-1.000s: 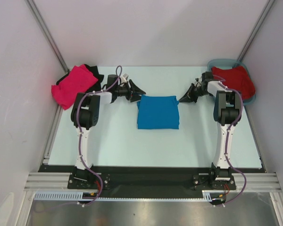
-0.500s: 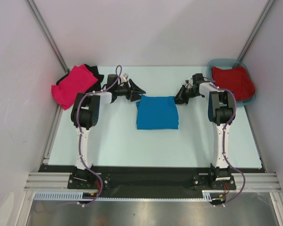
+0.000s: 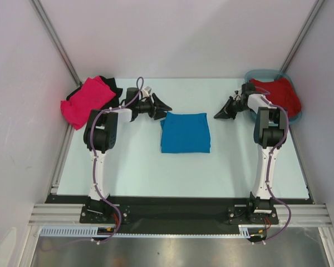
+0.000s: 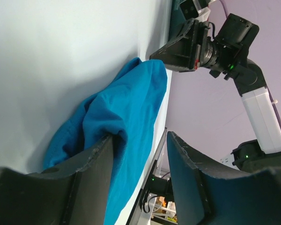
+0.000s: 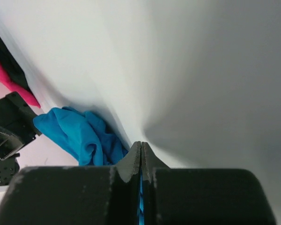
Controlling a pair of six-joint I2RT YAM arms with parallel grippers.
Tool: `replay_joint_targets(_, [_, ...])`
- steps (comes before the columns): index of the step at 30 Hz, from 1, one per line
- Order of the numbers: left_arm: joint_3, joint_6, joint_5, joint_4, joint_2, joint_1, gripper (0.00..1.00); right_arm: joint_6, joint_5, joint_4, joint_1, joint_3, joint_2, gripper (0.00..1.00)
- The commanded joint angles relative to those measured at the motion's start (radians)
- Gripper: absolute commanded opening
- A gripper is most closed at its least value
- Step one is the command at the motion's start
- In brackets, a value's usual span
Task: Fold and stack the t-shirts
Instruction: Fold the tshirt
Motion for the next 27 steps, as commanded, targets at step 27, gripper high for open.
replay_joint_targets(27, [0.035,0.079,-0.011,-0.044,-0.13,0.058,0.54,-0.054,-0.052,-0.111,0.138,0.041,-0.143,0.0])
